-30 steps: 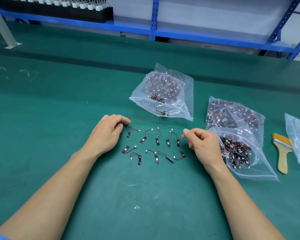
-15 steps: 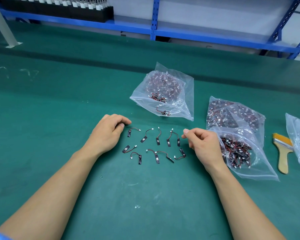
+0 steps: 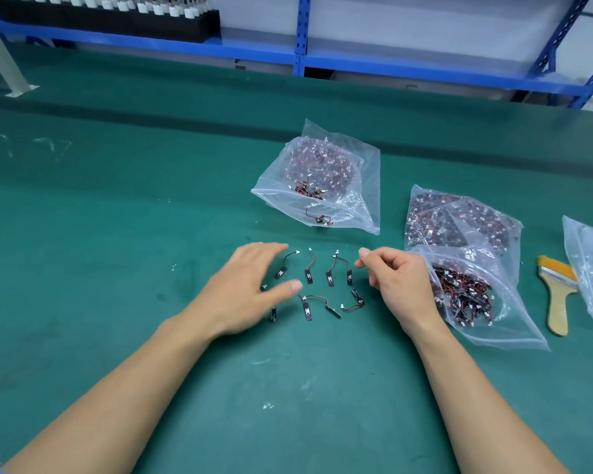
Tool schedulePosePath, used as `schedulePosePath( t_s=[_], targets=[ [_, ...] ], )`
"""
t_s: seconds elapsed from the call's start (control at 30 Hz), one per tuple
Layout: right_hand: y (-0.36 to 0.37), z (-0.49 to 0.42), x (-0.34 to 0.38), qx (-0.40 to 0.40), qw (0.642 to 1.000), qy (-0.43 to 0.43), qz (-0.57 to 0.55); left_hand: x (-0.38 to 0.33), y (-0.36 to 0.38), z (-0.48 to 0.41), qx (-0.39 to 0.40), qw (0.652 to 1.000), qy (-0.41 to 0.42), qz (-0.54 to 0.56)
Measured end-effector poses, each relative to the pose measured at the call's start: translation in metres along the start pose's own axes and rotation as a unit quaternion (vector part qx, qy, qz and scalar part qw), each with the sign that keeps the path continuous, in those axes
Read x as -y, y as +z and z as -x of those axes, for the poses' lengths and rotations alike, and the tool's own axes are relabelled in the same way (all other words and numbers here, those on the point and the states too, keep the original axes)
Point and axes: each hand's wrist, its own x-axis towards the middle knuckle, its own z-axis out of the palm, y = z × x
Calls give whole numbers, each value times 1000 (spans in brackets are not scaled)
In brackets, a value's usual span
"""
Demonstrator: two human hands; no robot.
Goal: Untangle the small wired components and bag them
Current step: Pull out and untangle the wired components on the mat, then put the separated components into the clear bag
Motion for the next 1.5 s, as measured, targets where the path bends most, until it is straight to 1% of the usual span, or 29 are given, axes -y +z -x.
schedulePosePath(
  t_s=[0.07,0.13,0.27,0.33,0.43,0.47,0.53,0.67,0.77,0.87,0.93,1.03,1.1,1.17,1.23,1.3,1.4,1.5],
  targets=[
    [0,-1,0,-4,1000,0,-8,-19,17,2,39,997,21,-58],
    [0,-1,0,-7,1000,-2,-18,-34,33,-3,43,994,37,-92],
    [0,-1,0,-5,999,-2,-45,-59,56,-19,34,994,64,-85],
    [0,-2,1,-5,998,4,-57,-68,64,-27,32,995,78,-55],
    [-2,-6,1,-20,996,24,-82,-72,64,-37,40,995,83,47],
    [-2,-7,1,-27,995,31,-90,-72,64,-39,41,994,89,54],
    [-4,-8,-1,-36,993,37,-103,-72,65,-42,22,994,109,16],
    [-3,-7,-2,-36,991,38,-121,-69,67,-44,-47,984,125,-117],
    [-1,-6,-1,-31,993,37,-111,-61,60,-47,-43,981,136,-134],
    [-2,-4,-1,-28,994,32,-96,-54,51,-47,-55,985,121,-107],
    [-2,-3,-1,-26,996,25,-84,-49,46,-47,-68,990,114,-44],
    [-1,-3,1,-22,997,20,-73,-39,36,-44,-83,989,92,84],
    [-1,-3,1,-26,997,22,-69,-27,29,-42,-89,986,86,108],
    [-2,-4,1,-27,997,23,-70,-16,22,-42,-65,991,94,68],
    [-1,-4,1,-26,997,24,-73,-11,19,-43,-19,994,104,-14],
    [-1,-4,0,-24,997,22,-75,-18,22,-47,12,986,137,-96],
    [-1,-4,-1,-21,997,15,-70,-37,34,-52,13,967,198,-159],
    [-1,-4,-1,-22,998,15,-63,-44,38,-53,-8,961,226,-159]
  ],
)
